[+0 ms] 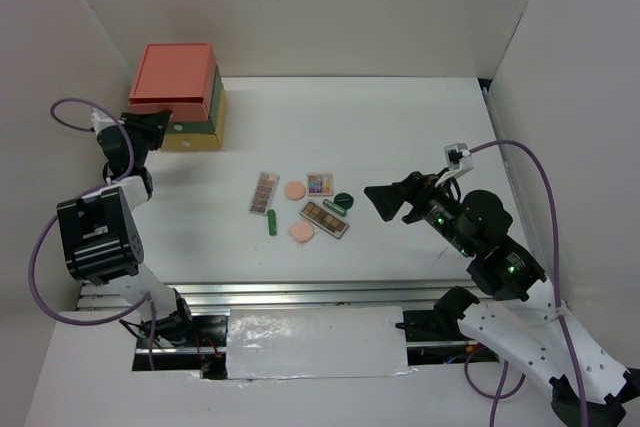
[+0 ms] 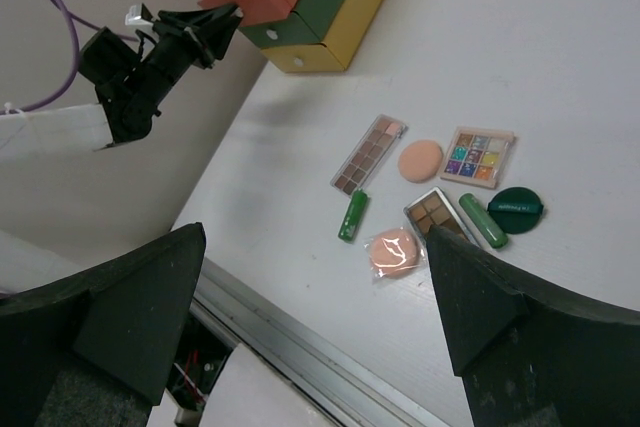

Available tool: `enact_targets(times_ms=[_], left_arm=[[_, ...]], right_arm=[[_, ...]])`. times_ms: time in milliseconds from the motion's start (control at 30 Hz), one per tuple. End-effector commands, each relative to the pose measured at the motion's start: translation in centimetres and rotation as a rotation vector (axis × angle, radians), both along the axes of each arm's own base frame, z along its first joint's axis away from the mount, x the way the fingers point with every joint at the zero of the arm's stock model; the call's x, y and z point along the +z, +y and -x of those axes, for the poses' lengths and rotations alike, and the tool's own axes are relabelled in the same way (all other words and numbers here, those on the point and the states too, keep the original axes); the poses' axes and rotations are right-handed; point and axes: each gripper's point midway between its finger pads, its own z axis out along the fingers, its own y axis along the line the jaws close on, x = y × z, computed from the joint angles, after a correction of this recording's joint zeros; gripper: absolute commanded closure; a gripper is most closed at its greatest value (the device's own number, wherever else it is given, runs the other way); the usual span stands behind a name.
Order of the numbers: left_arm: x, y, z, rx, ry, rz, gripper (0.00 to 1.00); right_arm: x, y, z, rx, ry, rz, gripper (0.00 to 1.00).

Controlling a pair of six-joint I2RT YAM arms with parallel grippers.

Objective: Organize the makeup

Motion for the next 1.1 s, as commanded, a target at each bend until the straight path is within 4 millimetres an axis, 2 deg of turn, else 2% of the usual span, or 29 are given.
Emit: enact_targets(times_ms=[0, 133, 167, 267, 333, 367, 433, 600, 700, 733, 800, 833, 900, 933, 1033, 1067], left_arm=[[2.9, -0.1, 1.7, 0.026, -0.09, -0.036, 0.79], [3.3, -0.5, 3.6, 0.042, -0.096, -0.048, 0.79], [2.7, -0.7, 4.1, 0.042, -0.083, -0.043, 0.8], [2.7, -1.2, 5.5, 0.045, -0.087, -0.045, 0.8], [3.2, -1.5, 6.3, 0.047, -0.102, -0.049, 0.8], [2.4, -1.6, 6.7, 0.055, -0.082, -0.042, 0.8], [2.0, -1.7, 7.5, 0.064, -0.073, -0.039, 0.79], [1.4, -1.9, 8.4, 0.073, -0.057, -0.035, 0.76], [1.3, -2.1, 8.8, 0.068, -0.054, -0.032, 0.71], [1.2, -2.1, 8.9, 0.071, -0.054, -0.031, 0.61], [1.1, -2.0, 9.2, 0.081, -0.041, -0.037, 0.47], [0.9, -1.9, 9.3, 0.086, -0.031, -0.038, 0.3], [0.8, -2.1, 9.7, 0.084, -0.013, -0.051, 0.04], [0.8, -2.1, 9.8, 0.083, -0.008, -0.061, 0.01], [1.1, -2.8, 10.7, 0.071, 0.016, -0.083, 0.01], [2.1, -3.2, 11.2, 0.068, 0.003, -0.101, 0.01]], right_arm=[[2.0, -0.3, 0.0, -0.01, -0.066, -0.032, 0.0], [2.3, -0.5, 0.3, -0.008, -0.07, -0.039, 0.0], [2.3, -0.5, 0.4, -0.005, -0.071, -0.041, 0.0], [2.4, -0.5, 0.6, -0.001, -0.073, -0.049, 0.0], [2.6, -0.5, 0.8, 0.007, -0.076, -0.055, 0.0], [2.6, -0.5, 0.9, 0.008, -0.075, -0.056, 0.0], [2.8, -0.6, 1.1, 0.011, -0.077, -0.061, 0.0], [2.9, -0.7, 1.3, 0.011, -0.078, -0.065, 0.0], [2.9, -0.8, 1.3, 0.01, -0.077, -0.067, 0.0], [3.0, -0.7, 1.3, 0.011, -0.079, -0.067, 0.0], [3.1, -0.7, 1.3, 0.009, -0.076, -0.068, 0.0], [3.0, -0.6, 1.4, 0.02, -0.073, -0.067, 0.0], [3.0, -0.4, 1.5, 0.034, -0.067, -0.065, 0.0], [2.9, -0.3, 1.5, 0.035, -0.063, -0.064, 0.0], [2.8, -0.3, 1.5, 0.035, -0.056, -0.064, 0.0], [2.7, -0.2, 1.5, 0.038, -0.052, -0.064, 0.0]])
